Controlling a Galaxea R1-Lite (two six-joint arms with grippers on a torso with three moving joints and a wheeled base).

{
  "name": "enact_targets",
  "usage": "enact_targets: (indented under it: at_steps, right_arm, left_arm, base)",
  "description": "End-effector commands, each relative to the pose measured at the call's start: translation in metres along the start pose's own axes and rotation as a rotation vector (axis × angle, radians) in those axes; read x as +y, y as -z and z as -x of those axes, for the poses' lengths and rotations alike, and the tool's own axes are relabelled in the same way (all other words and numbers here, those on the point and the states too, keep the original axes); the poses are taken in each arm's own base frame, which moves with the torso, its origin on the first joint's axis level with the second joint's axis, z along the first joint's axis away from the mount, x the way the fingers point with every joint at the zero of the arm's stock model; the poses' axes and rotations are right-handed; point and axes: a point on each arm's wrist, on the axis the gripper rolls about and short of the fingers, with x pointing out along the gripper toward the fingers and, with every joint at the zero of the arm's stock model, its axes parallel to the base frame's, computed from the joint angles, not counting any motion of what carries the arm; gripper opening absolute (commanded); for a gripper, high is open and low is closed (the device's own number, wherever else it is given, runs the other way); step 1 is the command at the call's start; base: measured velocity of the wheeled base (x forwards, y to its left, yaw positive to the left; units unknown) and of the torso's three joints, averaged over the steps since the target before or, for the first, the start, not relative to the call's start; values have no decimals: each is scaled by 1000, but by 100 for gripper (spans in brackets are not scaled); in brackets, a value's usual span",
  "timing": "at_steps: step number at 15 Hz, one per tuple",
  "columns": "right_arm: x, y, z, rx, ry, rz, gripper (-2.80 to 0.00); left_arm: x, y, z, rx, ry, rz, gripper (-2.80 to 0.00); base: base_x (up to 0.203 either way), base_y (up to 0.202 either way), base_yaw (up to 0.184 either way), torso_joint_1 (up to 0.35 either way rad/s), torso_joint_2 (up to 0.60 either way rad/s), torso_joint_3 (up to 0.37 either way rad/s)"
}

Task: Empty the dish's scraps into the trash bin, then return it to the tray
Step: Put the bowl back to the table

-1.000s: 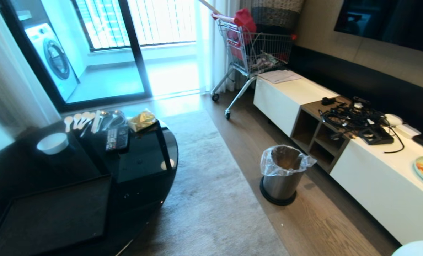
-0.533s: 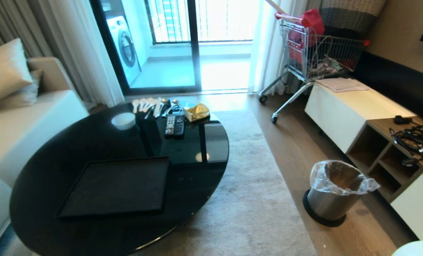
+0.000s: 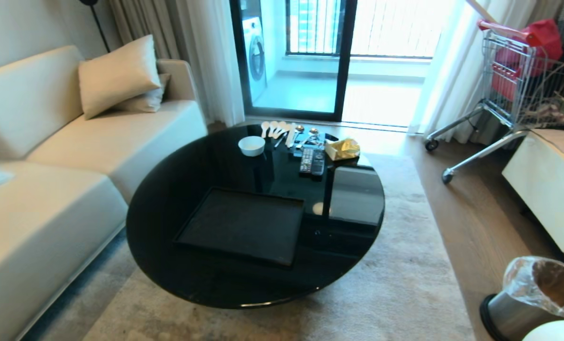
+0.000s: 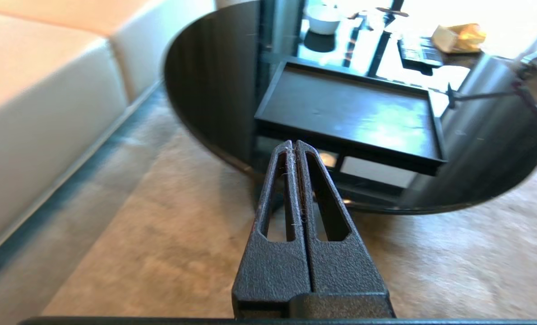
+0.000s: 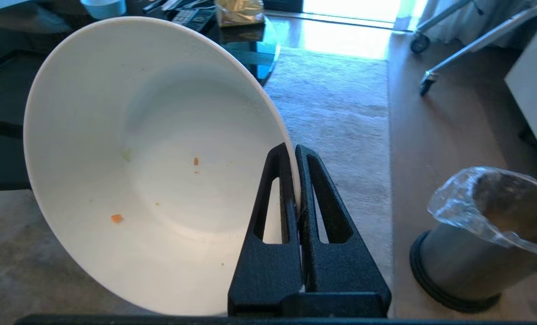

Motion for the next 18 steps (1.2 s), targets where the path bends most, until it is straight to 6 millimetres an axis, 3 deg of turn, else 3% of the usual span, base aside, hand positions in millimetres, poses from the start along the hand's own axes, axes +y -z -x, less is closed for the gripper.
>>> enact_targets:
  at_steps: [1, 8, 15, 18]
  right_arm:
    - [0, 0, 0, 1, -1, 1, -280]
    - [0, 0, 0, 1, 0, -1, -280]
    - [0, 0, 0, 1, 0, -1, -280]
    - [0, 0, 0, 1, 0, -1, -280]
  left_arm:
    - [0, 0, 0, -1, -1, 1, -280]
    - [0, 0, 0, 0, 0, 1, -280]
    - [0, 0, 0, -1, -2, 0, -280]
    - [0, 0, 0, -1, -2, -1, -280]
  base:
    - [0, -8, 170, 1, 2, 2]
    - [0, -8, 152, 2, 4, 2]
    - [1, 0, 7, 1, 0, 0]
    - [172, 0, 2, 4, 2, 5]
